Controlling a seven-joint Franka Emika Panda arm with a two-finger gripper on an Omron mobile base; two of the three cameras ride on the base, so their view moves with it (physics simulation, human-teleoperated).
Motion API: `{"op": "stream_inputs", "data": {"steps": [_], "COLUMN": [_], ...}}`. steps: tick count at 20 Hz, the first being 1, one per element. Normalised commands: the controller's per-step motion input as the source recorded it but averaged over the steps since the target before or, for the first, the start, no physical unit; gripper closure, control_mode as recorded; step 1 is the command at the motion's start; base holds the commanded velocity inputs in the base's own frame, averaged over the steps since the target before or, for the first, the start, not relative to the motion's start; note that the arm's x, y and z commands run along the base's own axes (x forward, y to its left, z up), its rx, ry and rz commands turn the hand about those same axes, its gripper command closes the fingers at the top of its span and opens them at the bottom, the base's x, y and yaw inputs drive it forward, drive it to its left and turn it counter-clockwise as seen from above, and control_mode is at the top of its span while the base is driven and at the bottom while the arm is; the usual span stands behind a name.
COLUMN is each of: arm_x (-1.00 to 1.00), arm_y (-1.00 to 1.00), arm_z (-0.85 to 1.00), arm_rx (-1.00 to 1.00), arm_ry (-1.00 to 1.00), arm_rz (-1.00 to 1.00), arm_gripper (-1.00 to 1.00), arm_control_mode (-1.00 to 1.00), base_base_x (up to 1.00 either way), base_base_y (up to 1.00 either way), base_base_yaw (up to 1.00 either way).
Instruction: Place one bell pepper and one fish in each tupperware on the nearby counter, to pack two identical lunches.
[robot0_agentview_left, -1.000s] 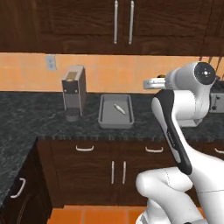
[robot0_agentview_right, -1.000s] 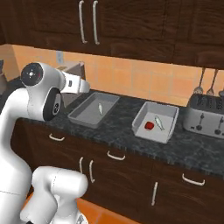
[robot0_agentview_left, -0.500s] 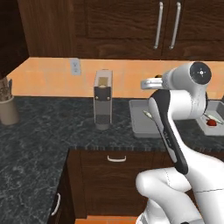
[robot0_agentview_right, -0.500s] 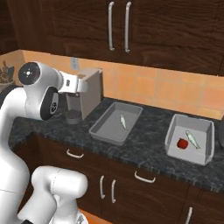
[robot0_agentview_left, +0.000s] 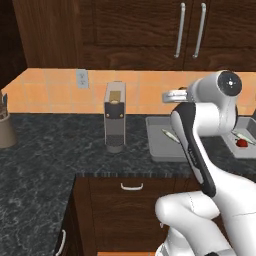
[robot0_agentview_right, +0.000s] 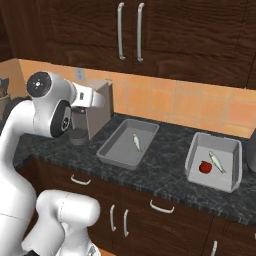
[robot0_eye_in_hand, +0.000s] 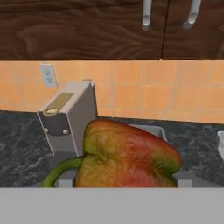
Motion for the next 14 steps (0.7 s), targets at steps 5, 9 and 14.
{"op": "stream_inputs", "data": {"steps": [5, 9, 14], "arm_x": [0.12, 0.51, 0.67], "arm_y": [-0.41, -0.25, -0.05], "arm_z": [-0.46, -0.58, -0.62], "arm_rx": [0.01, 0.06, 0.0], "arm_ry": [0.27, 0.59, 0.48], "arm_rz": [-0.01, 0.0, 0.0], "arm_gripper": [1.0, 1.0, 1.0], "arm_control_mode": [-1.0, -1.0, -1.0], "base_base_x": [0.0, 0.0, 0.0], "base_base_y": [0.0, 0.0, 0.0], "base_base_yaw": [0.0, 0.0, 0.0]}}
